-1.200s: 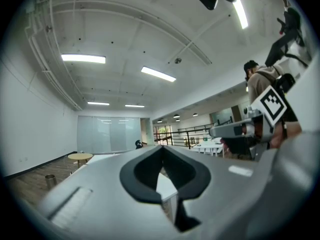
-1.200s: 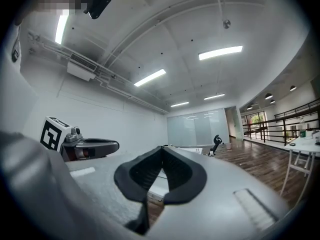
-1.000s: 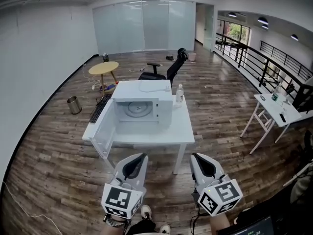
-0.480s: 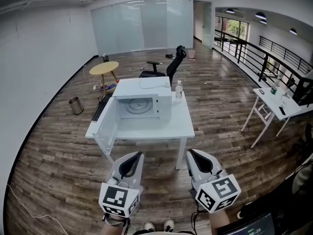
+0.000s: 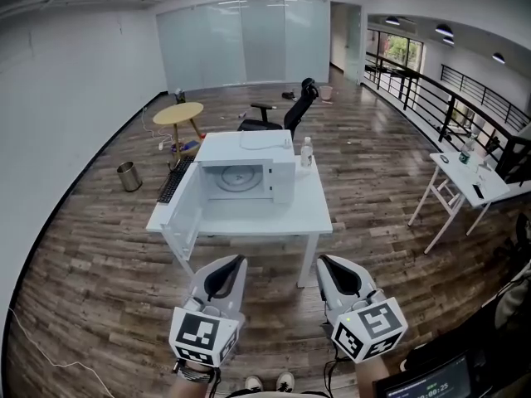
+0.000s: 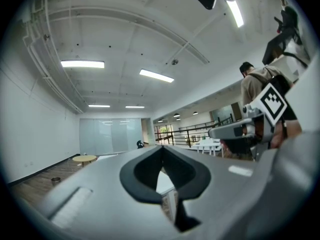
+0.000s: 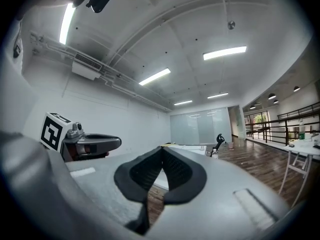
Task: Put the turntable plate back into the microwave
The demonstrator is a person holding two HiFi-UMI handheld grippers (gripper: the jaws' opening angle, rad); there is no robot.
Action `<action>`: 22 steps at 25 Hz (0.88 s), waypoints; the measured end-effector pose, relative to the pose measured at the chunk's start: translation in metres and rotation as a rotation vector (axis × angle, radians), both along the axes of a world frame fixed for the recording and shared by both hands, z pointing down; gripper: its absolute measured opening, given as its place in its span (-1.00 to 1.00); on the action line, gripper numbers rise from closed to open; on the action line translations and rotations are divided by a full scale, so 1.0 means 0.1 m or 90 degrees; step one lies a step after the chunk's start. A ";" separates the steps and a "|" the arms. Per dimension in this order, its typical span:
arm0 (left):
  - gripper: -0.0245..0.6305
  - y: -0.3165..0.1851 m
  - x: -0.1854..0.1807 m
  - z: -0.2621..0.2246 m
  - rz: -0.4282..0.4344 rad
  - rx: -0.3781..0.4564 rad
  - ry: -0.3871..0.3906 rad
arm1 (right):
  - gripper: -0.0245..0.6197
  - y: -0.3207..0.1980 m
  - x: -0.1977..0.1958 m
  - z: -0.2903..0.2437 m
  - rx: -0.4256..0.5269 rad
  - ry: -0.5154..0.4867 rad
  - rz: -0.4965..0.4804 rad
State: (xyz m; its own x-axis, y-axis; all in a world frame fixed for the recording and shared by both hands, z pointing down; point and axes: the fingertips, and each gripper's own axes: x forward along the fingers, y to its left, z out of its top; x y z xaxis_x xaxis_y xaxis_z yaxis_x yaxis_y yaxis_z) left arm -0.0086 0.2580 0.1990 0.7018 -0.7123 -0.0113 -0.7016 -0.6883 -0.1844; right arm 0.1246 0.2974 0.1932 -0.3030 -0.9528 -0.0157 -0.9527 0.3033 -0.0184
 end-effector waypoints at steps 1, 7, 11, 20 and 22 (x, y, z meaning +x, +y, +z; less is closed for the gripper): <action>-0.91 0.00 0.01 0.00 0.002 0.000 0.000 | -0.92 0.00 0.01 -0.01 0.000 0.001 0.001; -0.91 -0.03 0.00 -0.01 0.012 0.003 0.002 | -0.92 -0.02 -0.05 -0.03 0.003 0.008 0.007; -0.91 -0.05 0.01 -0.02 0.016 0.002 0.002 | -0.92 -0.04 -0.07 -0.06 0.005 0.013 0.003; -0.91 -0.15 0.03 0.03 0.016 0.002 0.001 | -0.92 -0.15 -0.10 -0.01 0.006 0.016 -0.005; -0.91 -0.17 0.01 0.04 0.015 0.003 0.001 | -0.92 -0.18 -0.12 0.00 0.005 0.016 -0.005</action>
State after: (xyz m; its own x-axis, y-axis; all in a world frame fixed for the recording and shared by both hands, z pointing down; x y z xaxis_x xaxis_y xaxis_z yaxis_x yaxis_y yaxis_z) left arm -0.0074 0.2407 0.2026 0.7181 -0.6958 -0.0151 -0.6857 -0.7036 -0.1865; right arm 0.1125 0.2789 0.1935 -0.3105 -0.9505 -0.0159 -0.9506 0.3104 0.0077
